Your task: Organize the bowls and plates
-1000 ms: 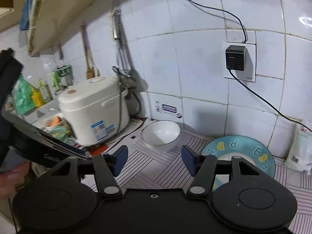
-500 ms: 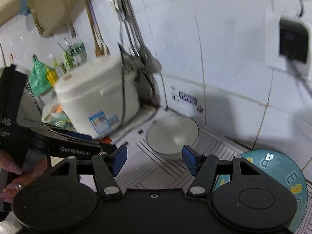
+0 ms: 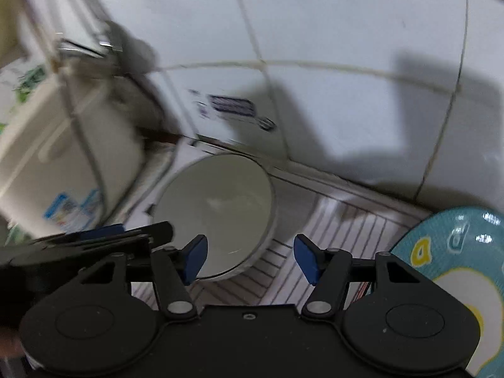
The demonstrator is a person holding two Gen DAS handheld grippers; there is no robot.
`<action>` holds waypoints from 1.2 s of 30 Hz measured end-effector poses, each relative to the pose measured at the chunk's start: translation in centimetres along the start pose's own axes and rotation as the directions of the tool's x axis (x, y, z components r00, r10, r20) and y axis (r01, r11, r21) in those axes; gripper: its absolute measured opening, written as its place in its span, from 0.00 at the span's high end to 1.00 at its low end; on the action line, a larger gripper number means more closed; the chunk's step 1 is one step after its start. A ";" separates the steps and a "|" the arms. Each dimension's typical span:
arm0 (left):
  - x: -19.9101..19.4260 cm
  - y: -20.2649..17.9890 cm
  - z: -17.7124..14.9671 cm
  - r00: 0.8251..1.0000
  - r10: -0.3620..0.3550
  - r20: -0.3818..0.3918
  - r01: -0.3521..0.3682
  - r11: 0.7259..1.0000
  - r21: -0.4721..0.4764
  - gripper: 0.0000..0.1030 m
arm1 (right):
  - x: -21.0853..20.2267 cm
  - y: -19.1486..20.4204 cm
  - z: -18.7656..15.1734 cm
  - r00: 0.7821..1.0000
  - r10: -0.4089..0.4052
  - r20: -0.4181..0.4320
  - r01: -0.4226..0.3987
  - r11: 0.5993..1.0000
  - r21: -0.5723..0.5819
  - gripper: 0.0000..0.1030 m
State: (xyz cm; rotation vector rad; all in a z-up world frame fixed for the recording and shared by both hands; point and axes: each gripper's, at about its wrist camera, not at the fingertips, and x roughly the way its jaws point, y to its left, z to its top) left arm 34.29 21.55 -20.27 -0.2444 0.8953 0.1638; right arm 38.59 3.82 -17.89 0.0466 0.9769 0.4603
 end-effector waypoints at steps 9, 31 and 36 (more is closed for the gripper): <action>0.9 -0.8 0.0 0.996 -0.076 -0.053 0.074 0.996 -0.052 0.84 | 2.5 -1.9 0.1 1.000 0.022 -0.002 -0.021 0.992 0.127 0.76; -7.8 -2.1 -2.8 0.996 -0.031 -0.079 0.039 0.995 0.093 0.85 | -3.8 1.3 -1.5 1.000 0.016 -0.010 -0.015 0.998 0.059 0.83; -12.3 -3.1 -3.8 0.999 -0.024 -0.022 0.027 0.987 0.156 0.85 | -7.5 1.2 -3.0 0.999 0.044 0.016 -0.045 0.996 0.074 0.82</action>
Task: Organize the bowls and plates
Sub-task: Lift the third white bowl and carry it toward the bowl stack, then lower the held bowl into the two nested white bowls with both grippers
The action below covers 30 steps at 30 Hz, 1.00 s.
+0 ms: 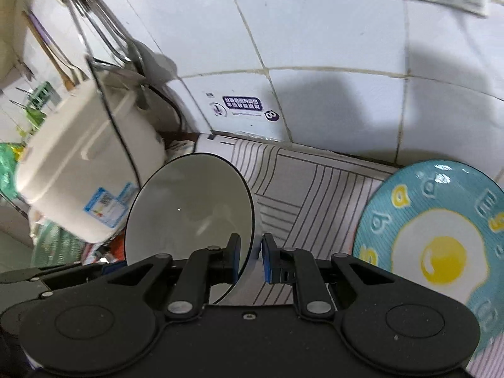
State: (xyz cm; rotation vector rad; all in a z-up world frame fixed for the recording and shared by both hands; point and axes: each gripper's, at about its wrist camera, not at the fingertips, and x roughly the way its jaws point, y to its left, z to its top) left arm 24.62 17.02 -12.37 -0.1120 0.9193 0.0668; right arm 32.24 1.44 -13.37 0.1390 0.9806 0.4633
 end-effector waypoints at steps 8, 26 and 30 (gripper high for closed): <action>-5.2 -3.0 -1.4 0.998 -0.025 0.051 0.021 0.997 0.072 0.84 | -5.9 -0.7 -2.8 0.994 0.047 0.099 -0.052 0.997 0.050 0.82; -8.6 -10.7 -7.7 0.984 -0.171 -0.054 0.179 0.957 0.229 0.84 | -14.8 -5.4 -13.7 0.964 -0.093 0.250 0.054 0.986 0.157 0.80; -8.1 -11.7 -8.9 0.977 -0.187 -0.103 0.207 0.948 0.240 0.84 | -15.6 -5.6 -15.3 0.949 -0.140 0.281 0.112 0.987 0.115 0.80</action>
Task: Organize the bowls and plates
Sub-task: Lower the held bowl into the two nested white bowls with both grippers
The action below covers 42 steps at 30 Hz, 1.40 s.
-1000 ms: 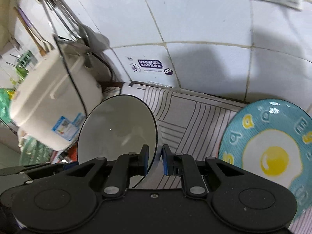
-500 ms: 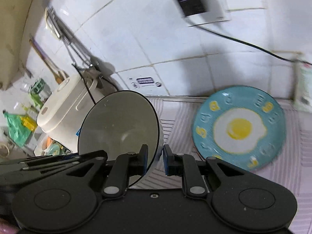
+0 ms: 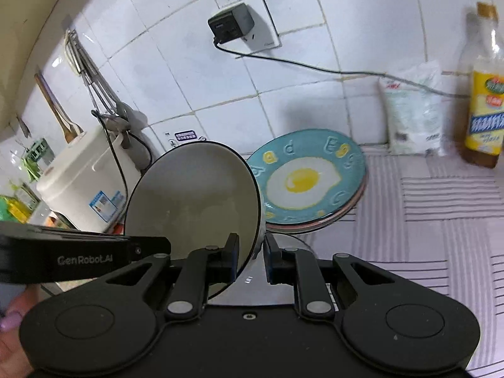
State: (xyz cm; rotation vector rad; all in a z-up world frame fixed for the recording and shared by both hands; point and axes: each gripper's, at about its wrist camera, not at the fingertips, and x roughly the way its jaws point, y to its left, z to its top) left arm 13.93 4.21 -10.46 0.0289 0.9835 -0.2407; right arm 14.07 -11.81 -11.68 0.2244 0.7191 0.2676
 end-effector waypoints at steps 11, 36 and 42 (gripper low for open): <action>3.5 -1.5 -1.2 0.988 -0.020 -0.150 0.019 1.000 -0.011 0.83 | -0.2 -1.7 -3.1 0.995 -0.102 -0.014 0.102 0.994 -0.043 0.81; 4.7 -1.2 -1.4 0.973 -0.065 -0.223 0.054 0.997 -0.055 0.55 | 2.0 1.7 -5.6 0.952 -0.294 0.080 0.300 0.856 -0.421 0.76; 2.5 -1.1 -1.8 0.978 -0.090 -0.186 0.082 0.995 -0.053 0.54 | -0.3 1.0 -5.5 0.975 -0.212 0.069 0.222 0.901 -0.372 0.67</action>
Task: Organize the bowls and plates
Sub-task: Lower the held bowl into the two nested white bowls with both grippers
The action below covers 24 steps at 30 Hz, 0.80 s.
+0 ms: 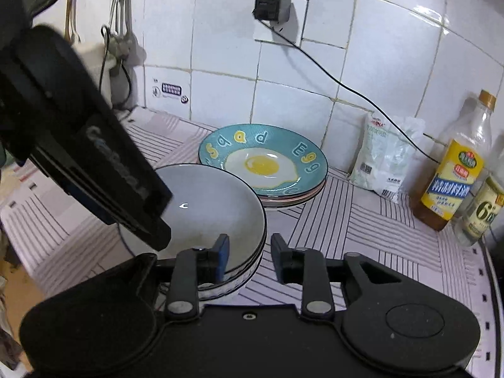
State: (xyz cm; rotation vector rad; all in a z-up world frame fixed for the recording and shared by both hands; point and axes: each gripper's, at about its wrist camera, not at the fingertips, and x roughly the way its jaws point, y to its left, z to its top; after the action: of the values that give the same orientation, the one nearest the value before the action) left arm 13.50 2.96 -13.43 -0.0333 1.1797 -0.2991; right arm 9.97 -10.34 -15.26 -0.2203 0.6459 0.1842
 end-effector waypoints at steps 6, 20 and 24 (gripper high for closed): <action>-1.4 0.1 -0.9 1.000 -0.006 0.021 0.006 1.000 0.003 0.54 | -1.9 -1.5 -0.5 0.997 0.079 0.016 -0.080 0.992 0.096 0.58; -3.1 2.7 -3.5 0.993 -0.001 0.115 0.011 0.996 -0.083 0.51 | -4.8 -1.1 -2.6 0.982 0.180 0.057 -0.183 0.982 0.041 0.40; -3.4 3.6 -3.8 0.986 -0.001 0.168 0.024 0.990 -0.136 0.43 | -4.3 -1.1 -3.8 0.975 0.217 0.054 -0.219 0.975 0.036 0.38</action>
State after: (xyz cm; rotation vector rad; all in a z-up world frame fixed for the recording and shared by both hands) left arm 9.60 7.76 -12.45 -0.1837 1.0309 -0.2210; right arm 4.70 -12.83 -15.37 -0.1040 0.6234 0.3861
